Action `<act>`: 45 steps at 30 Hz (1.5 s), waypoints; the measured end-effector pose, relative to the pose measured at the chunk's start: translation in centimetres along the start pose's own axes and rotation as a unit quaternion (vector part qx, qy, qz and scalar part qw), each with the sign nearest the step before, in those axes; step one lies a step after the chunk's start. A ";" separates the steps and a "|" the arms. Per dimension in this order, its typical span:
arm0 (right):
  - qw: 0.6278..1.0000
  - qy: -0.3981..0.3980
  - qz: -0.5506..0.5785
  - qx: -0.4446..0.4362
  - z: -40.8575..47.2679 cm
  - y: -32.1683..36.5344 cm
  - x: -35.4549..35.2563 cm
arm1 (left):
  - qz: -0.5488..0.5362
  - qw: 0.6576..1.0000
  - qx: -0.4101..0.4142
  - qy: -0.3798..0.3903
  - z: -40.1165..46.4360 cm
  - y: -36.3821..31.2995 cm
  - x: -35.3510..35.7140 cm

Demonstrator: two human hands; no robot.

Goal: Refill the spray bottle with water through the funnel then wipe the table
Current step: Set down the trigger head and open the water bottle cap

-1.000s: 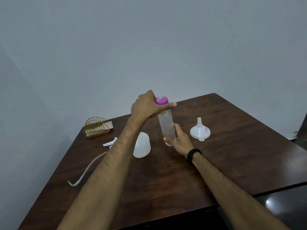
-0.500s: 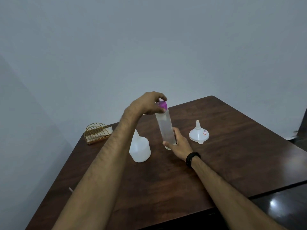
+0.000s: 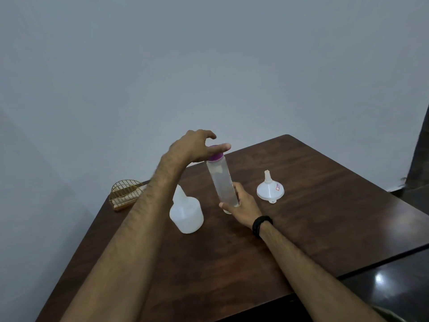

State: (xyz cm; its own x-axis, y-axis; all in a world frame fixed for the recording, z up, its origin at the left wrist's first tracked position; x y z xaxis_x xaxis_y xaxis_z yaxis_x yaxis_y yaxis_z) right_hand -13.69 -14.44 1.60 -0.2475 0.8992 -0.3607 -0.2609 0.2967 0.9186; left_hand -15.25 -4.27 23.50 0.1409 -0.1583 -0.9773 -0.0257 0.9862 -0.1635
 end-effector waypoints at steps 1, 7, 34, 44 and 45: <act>1.000 0.000 0.000 0.000 0.0 -0.1 0.0 | -0.008 1.000 0.018 0.011 0.0 -0.2 0.3; 1.000 0.001 0.002 -0.003 0.2 -0.1 0.0 | -0.040 0.980 0.137 0.139 -0.6 -1.4 1.3; 1.000 -0.013 -0.013 -0.022 0.1 -0.2 -0.4 | -0.066 0.977 -0.037 -0.198 -6.9 5.6 -1.5; 0.999 -0.038 -0.012 -0.016 -1.2 0.5 -0.6 | -0.057 0.960 -0.266 -0.061 -18.8 18.3 12.6; 0.999 -0.038 -0.015 -0.014 -1.4 0.4 -0.5 | -0.056 0.958 -0.276 -0.050 -19.2 18.8 13.5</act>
State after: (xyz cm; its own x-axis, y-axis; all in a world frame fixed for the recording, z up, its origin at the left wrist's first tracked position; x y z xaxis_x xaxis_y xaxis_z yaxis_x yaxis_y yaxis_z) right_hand -14.96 -15.25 1.96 -0.1688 0.9120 -0.3739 -0.2925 0.3159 0.9026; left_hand -32.86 11.21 4.60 0.2674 -0.2286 -0.9361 -0.5206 0.7832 -0.3399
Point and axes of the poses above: each hand's wrist, its own z-axis towards the middle knuckle, its own x-axis out of the palm, y = z × x, the point moved 7 cm from there along z, towards the middle knuckle, and after that the axes turned 2 degrees about -z, right-handed, at the moved point
